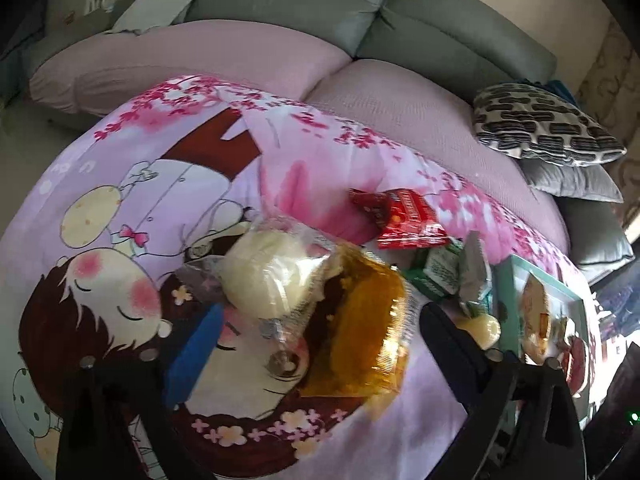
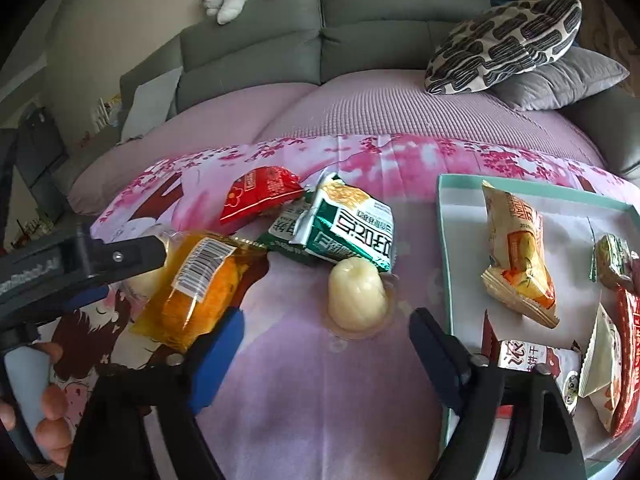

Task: Organize snacks
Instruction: 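Grasp the cream egg-shaped pudding with the right gripper while the left reaches the yellow bun packet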

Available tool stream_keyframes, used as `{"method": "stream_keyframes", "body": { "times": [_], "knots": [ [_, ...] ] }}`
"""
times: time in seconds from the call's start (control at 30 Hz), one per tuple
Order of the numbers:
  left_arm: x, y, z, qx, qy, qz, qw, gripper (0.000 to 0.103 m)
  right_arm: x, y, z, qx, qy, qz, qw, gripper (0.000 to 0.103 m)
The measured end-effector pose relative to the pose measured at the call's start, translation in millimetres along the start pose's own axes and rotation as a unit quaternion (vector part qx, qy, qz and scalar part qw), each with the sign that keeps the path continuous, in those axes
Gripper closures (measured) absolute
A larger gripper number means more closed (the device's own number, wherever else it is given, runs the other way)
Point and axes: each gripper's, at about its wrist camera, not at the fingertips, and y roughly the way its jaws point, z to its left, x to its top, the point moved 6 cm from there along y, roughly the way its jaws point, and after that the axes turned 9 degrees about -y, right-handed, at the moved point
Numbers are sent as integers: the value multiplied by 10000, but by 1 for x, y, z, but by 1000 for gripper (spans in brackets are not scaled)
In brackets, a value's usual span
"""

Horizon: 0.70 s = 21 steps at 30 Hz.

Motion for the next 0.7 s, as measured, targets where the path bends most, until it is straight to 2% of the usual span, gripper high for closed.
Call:
{"method": "stream_keyframes", "body": {
  "times": [0.2, 0.3, 0.47, 0.7],
  "knots": [
    [-5, -2, -19, -191, 259, 82, 9994, 32, 0, 2, -3, -74, 5, 10, 10000, 26],
    [-7, -3, -28, -296, 403, 100, 9987, 38, 0, 6, -1, -173, -77, 37, 9998, 27],
    [-13, 6, -37, -392, 528, 261, 9975, 48, 1, 10, -5, -288, -55, 24, 9996, 36],
    [-19, 20, -41, -421, 566, 459, 9965, 52, 4, 15, -8, -467, -104, -6, 9989, 39]
  ]
}}
